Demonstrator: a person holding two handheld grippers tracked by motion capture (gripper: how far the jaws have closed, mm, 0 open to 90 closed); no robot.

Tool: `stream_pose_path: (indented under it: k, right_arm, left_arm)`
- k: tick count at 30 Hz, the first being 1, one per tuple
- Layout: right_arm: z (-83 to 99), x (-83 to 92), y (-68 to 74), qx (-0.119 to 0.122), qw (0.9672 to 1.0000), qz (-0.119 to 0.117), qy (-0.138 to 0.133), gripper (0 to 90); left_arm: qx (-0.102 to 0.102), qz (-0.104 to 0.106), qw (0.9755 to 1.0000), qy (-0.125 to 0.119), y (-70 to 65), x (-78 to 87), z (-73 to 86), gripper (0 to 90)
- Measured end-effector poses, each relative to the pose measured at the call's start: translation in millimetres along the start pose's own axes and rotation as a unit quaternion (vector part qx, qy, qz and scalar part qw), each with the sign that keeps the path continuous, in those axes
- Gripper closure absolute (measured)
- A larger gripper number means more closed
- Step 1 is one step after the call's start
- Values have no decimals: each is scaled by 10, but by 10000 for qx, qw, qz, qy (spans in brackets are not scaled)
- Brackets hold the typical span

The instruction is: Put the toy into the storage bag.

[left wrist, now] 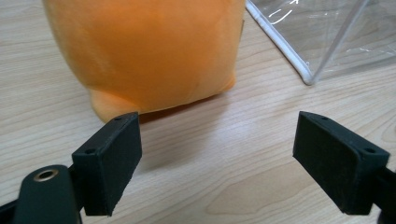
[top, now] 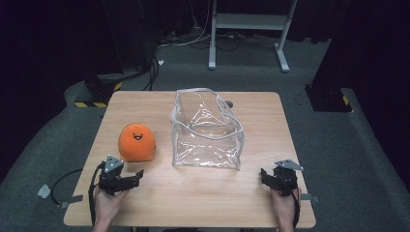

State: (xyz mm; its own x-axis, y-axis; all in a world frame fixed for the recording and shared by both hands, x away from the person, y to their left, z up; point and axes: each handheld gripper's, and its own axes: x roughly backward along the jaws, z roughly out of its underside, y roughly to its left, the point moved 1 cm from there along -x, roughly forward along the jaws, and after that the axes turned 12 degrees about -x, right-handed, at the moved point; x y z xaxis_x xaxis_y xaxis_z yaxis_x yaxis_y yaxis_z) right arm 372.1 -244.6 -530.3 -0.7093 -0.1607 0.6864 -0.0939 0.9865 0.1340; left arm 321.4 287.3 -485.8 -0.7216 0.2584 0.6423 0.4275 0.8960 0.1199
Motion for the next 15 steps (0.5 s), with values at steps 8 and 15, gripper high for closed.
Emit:
stream_pose_path:
  k: [8,15]
  right_arm:
    - [0,0,0,2,10000,-4,4,273]
    - [0,-1,0,4,10000,-9,6,271]
  left_arm:
    - [88,-60,9999,-84,131,68,-65,151]
    - [123,-130,9998,-82,233,50,-149,147]
